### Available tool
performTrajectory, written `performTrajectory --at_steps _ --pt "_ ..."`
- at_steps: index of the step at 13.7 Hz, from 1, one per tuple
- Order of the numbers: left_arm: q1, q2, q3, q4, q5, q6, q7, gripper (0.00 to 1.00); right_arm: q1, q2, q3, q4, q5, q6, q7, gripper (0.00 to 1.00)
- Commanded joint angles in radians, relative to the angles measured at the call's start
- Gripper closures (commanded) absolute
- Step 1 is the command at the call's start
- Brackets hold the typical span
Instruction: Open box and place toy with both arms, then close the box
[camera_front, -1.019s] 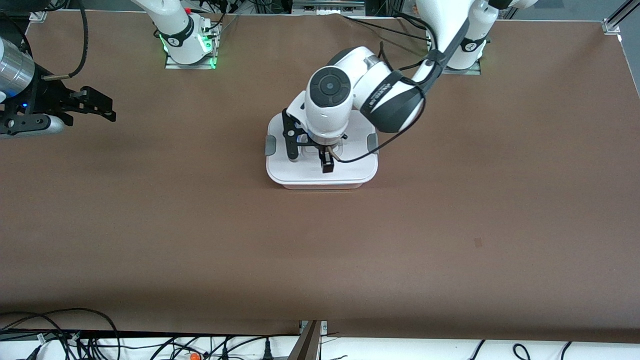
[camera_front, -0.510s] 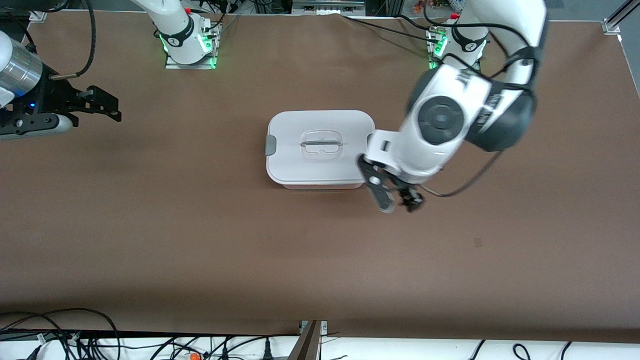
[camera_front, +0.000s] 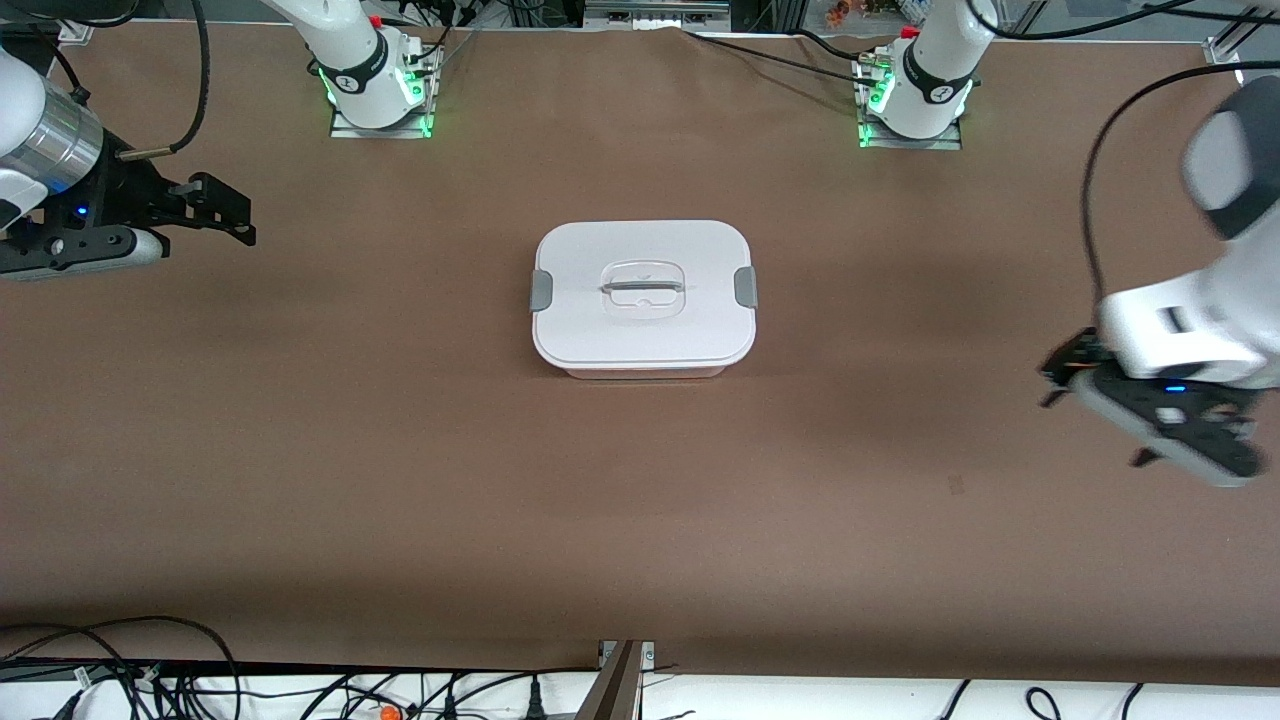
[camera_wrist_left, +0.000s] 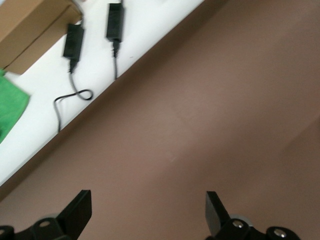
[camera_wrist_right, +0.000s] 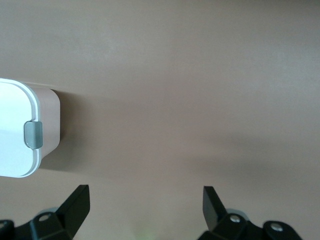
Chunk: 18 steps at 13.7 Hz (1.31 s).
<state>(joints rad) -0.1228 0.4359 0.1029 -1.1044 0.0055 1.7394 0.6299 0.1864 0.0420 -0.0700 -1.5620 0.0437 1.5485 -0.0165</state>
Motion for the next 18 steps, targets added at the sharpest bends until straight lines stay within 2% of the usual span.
performTrajectory --at_steps 1,3,8,18 --pt "0.073 -0.138 -0.018 -0.13 -0.005 0.02 -0.066 0.0 0.001 -0.028 0.004 -0.026 -0.008 0.004 0.015 0.0" --pt "0.101 -0.219 -0.02 -0.227 -0.056 0.002 -0.195 0.0 0.001 -0.028 0.004 -0.024 -0.008 0.002 0.015 0.0" --pt "0.111 -0.338 -0.038 -0.341 -0.061 -0.144 -0.585 0.0 0.001 -0.031 0.004 -0.023 -0.008 -0.001 0.015 0.0" --pt "0.098 -0.301 -0.042 -0.327 -0.047 -0.181 -0.599 0.0 0.001 -0.031 0.004 -0.023 -0.011 0.001 0.015 0.0"
